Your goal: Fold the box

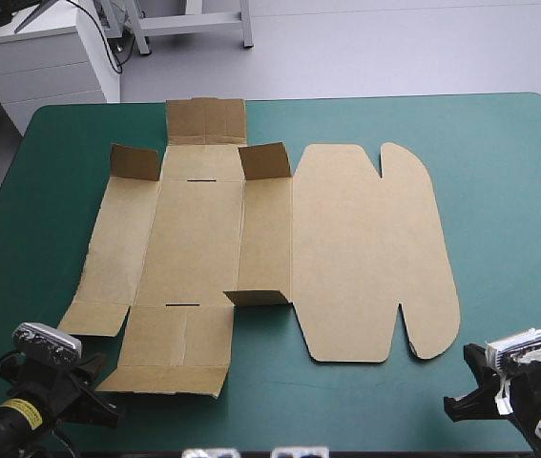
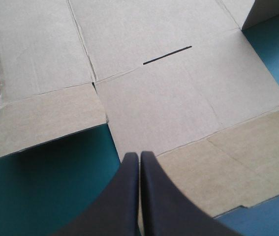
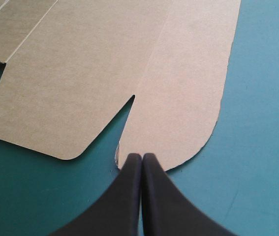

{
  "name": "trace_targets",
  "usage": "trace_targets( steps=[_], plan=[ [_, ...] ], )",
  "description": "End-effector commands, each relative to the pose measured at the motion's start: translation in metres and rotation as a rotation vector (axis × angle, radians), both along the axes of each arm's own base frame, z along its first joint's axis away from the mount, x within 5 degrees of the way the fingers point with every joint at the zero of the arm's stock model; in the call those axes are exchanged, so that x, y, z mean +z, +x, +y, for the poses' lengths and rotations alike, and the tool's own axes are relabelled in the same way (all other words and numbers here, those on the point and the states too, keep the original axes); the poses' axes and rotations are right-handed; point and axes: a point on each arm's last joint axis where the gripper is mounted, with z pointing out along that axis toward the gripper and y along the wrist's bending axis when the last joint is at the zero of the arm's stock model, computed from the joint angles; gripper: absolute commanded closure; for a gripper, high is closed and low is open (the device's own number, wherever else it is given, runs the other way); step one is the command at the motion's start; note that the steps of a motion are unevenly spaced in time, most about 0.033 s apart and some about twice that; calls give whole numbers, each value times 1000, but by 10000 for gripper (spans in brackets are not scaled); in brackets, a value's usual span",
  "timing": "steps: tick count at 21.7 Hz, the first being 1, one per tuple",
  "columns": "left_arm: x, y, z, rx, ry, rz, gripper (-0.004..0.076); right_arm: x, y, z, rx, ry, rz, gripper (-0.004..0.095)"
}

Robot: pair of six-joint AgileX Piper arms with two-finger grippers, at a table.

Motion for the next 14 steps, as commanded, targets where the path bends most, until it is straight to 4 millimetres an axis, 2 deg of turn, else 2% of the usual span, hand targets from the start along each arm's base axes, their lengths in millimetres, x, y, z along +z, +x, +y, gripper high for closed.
trace_targets(
  steps=[1, 10, 14],
  plan=[
    [13, 4, -2, 4, -44, -70, 731, 13, 3, 1, -1, 19, -83, 927],
    [13, 4, -2, 2, -36, -71, 731, 13, 3, 1, -1, 19, -83, 927],
    [22, 4, -1, -3, -31, -104, 731, 13, 3, 1, -1, 19, -83, 927]
  ],
)
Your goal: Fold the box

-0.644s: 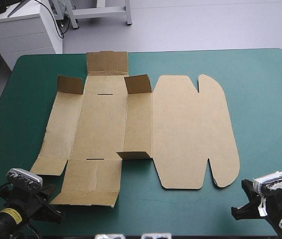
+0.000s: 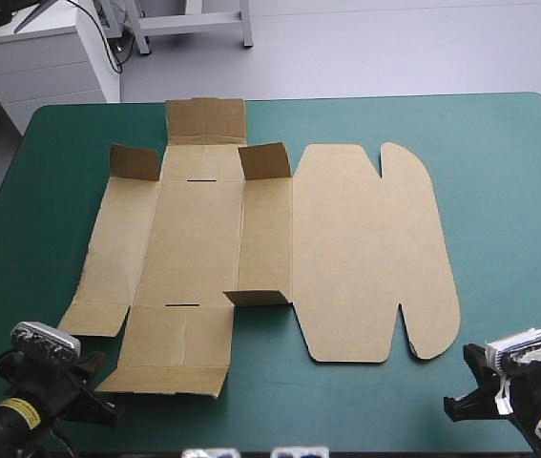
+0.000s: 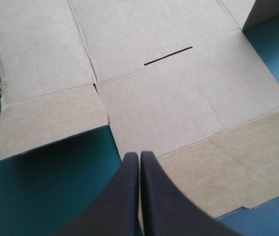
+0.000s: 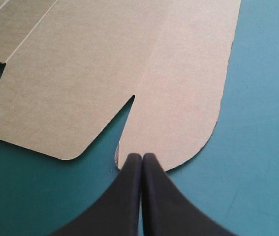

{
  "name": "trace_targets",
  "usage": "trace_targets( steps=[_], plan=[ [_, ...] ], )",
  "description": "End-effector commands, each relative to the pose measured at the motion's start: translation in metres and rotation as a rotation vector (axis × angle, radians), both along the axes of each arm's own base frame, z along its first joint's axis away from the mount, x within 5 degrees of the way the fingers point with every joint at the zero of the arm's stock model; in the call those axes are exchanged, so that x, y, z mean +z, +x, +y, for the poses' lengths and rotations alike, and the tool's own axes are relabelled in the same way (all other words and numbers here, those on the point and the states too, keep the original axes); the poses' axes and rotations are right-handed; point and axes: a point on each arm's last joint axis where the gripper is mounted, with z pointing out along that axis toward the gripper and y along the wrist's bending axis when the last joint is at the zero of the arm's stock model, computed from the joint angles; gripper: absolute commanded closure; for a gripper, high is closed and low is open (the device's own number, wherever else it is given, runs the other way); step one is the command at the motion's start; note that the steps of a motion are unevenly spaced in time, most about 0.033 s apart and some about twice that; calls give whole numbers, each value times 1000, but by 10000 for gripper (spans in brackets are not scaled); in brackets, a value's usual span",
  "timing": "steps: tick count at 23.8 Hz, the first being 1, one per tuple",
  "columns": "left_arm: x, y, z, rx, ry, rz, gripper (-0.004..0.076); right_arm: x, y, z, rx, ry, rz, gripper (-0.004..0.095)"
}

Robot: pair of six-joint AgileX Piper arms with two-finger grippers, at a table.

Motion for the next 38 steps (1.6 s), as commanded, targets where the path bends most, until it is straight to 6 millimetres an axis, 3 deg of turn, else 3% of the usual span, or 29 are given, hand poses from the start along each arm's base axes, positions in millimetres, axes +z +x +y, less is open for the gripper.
trace_targets(
  steps=[1, 4, 11, 16, 19, 22, 26, 28, 35, 38],
  plan=[
    [23, 4, -2, -2, -37, -100, 731, 13, 3, 1, -1, 19, -83, 927],
    [34, 12, -5, -2, -33, -89, 731, 13, 3, 1, -1, 19, -83, 927],
    [67, 59, -20, 7, 6, -40, 730, 13, 3, 1, -1, 19, -83, 927],
    [101, 120, -43, -7, 40, 16, 705, 13, 3, 1, -1, 19, -83, 927],
    [109, 153, -55, -16, 31, 58, 705, 13, 3, 1, -1, 19, -83, 927],
    [106, 174, -55, -56, -3, 134, 705, 13, 3, 1, -1, 19, -83, 927],
    [92, 192, -33, -121, -161, 273, 705, 13, 3, 1, -1, 19, -83, 927],
    [86, 198, -8, -89, -232, 331, 705, 13, 3, 1, -1, 19, -83, 927],
    [75, 196, 63, 121, -317, 391, 705, 13, 3, 1, -1, 19, -83, 927],
    [76, 197, 80, 181, -381, 357, 705, 13, 3, 1, -1, 19, -83, 927]
  ],
)
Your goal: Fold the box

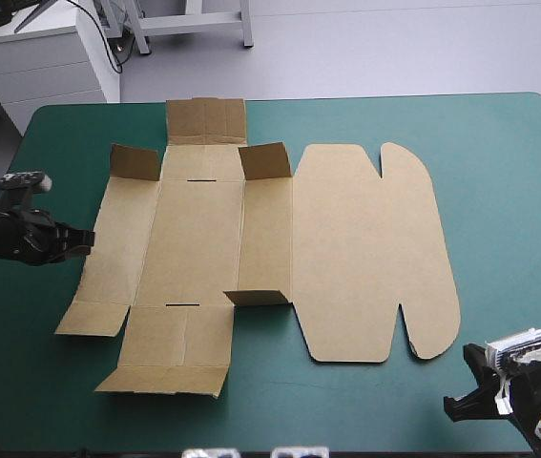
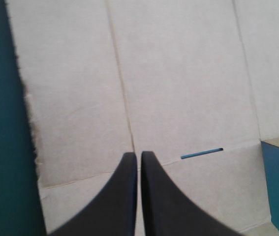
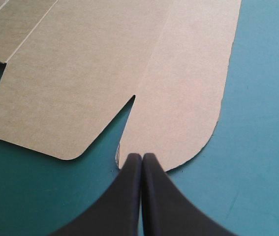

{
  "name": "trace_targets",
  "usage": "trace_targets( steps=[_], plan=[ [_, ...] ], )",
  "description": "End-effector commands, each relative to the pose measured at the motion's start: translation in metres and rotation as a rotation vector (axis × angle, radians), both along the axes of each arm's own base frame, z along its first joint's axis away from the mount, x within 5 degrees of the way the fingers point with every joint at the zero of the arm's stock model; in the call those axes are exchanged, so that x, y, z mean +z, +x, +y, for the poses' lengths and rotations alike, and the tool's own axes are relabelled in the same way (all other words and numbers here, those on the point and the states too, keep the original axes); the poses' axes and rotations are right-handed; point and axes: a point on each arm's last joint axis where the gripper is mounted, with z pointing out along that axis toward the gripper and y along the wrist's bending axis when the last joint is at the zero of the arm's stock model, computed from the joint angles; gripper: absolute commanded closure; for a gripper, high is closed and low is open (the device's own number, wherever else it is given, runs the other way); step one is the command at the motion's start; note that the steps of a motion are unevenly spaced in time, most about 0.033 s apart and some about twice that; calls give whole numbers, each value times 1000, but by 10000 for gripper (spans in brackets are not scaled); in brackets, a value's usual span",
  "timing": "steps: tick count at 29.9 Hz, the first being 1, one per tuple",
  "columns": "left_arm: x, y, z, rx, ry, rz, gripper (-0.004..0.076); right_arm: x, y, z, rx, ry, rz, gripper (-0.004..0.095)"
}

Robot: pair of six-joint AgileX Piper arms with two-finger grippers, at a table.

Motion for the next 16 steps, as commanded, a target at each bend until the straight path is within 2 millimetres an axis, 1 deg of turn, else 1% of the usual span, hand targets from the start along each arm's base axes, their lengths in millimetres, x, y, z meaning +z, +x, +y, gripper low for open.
trace_targets(
  steps=[1, 4, 7, 11, 16],
  plan=[
    [18, -2, 7, 27, -93, -87, 705, 13, 3, 1, -1, 19, -83, 927],
    [18, -2, 9, -43, -107, -117, 705, 13, 3, 1, -1, 19, -83, 927],
    [12, -1, 13, -52, -70, -87, 705, 13, 3, 1, -1, 19, -83, 927],
    [-4, 6, 26, -4, 3, -13, 705, 13, 3, 1, -1, 19, -83, 927],
    [-26, 18, 36, 20, 1, 65, 706, 13, 3, 1, -1, 19, -83, 927]
  ],
)
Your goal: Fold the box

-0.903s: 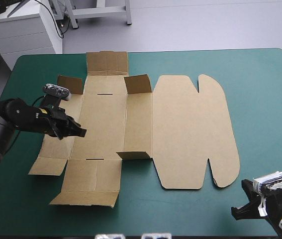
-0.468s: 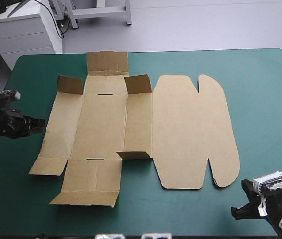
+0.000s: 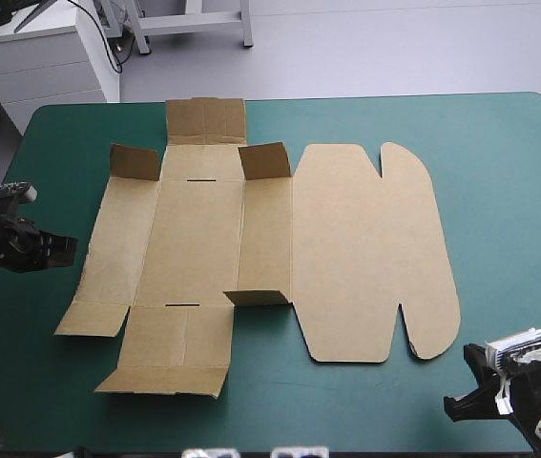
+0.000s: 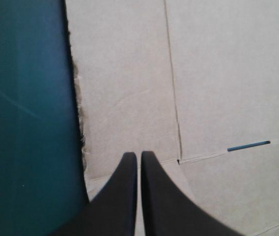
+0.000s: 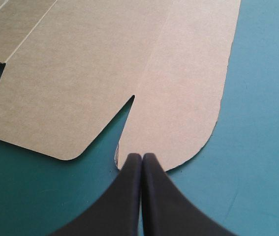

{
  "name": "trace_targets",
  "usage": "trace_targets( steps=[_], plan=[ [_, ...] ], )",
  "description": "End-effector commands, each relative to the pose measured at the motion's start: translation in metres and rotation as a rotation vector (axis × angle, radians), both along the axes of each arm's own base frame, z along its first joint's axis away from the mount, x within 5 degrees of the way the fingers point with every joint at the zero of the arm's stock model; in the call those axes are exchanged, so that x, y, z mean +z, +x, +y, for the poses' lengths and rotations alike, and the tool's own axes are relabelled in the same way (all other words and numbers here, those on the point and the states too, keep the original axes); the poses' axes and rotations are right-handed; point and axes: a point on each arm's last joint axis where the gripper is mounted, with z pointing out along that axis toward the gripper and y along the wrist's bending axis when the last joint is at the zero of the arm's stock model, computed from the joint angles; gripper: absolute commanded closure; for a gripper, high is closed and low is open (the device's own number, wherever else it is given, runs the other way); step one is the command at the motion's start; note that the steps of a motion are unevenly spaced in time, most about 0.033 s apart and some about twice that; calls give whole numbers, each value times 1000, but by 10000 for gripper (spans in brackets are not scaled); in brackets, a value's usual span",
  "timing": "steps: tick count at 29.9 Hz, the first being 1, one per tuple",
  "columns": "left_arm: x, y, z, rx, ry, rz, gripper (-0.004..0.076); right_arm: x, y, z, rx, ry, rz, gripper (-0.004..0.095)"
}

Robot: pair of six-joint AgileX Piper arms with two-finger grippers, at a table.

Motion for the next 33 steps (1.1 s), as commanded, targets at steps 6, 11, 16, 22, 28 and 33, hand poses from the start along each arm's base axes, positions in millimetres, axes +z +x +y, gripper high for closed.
trace_targets(
  steps=[6, 11, 16, 22, 28, 33],
  plan=[
    [-13, 21, 11, 60, -27, -14, 656, 13, 3, 1, -1, 19, -83, 927],
    [-32, 31, 16, 98, -54, 40, 424, 13, 3, 1, -1, 19, -83, 927],
    [-51, 33, 18, 87, -100, 139, 203, 13, 3, 1, -1, 19, -83, 927],
    [-71, 35, 22, 49, -99, 232, 177, 13, 3, 1, -1, 19, -83, 927],
    [-82, 38, 18, 8, -188, 269, 177, 13, 3, 1, -1, 19, -83, 927],
    [-90, 41, 9, 15, -297, 276, 178, 13, 3, 1, -1, 19, -83, 927]
  ],
)
